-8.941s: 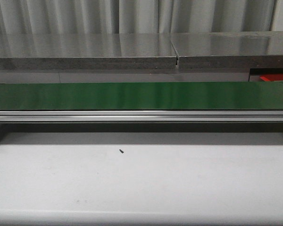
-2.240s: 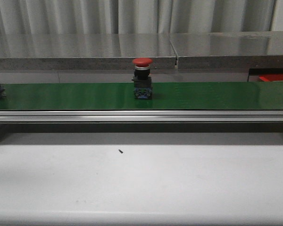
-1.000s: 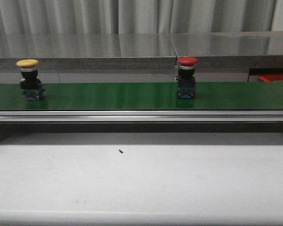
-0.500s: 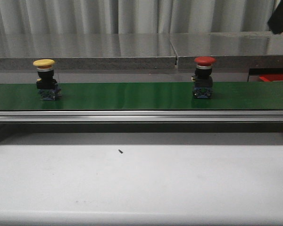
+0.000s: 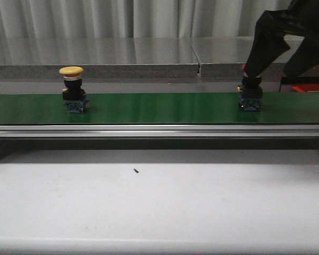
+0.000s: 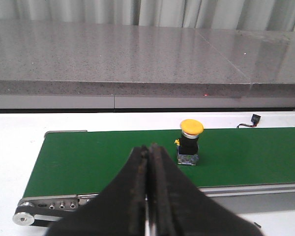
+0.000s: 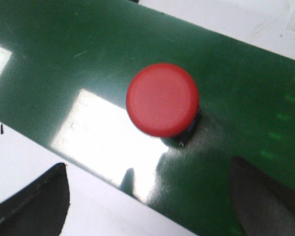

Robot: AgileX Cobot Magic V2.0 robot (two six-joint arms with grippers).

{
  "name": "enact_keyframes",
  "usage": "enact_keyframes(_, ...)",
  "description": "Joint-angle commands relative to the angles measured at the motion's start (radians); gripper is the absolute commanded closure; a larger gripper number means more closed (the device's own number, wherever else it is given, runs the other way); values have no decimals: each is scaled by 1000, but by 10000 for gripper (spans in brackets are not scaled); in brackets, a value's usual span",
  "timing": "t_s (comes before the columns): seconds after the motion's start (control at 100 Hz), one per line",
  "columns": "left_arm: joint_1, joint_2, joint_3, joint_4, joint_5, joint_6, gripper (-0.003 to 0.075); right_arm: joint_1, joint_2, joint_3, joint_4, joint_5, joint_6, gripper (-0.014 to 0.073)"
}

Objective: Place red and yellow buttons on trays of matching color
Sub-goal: 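Reach the right gripper down to the red button at the belt's end, then lower the red button into the red tray, open the right gripper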

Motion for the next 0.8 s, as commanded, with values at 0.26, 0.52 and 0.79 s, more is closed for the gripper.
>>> enact_keyframes(0.26, -7, 1, -26, -21, -73, 0, 739, 0, 82, -131, 13, -87, -8, 116)
enact_keyframes(0.52, -7, 1, -26, -21, -73, 0, 739, -28, 63, -168, 12, -29, 13, 463)
enact_keyframes(0.79, -7, 1, -26, -21, -73, 0, 739, -215, 43, -311, 2, 78, 36, 463)
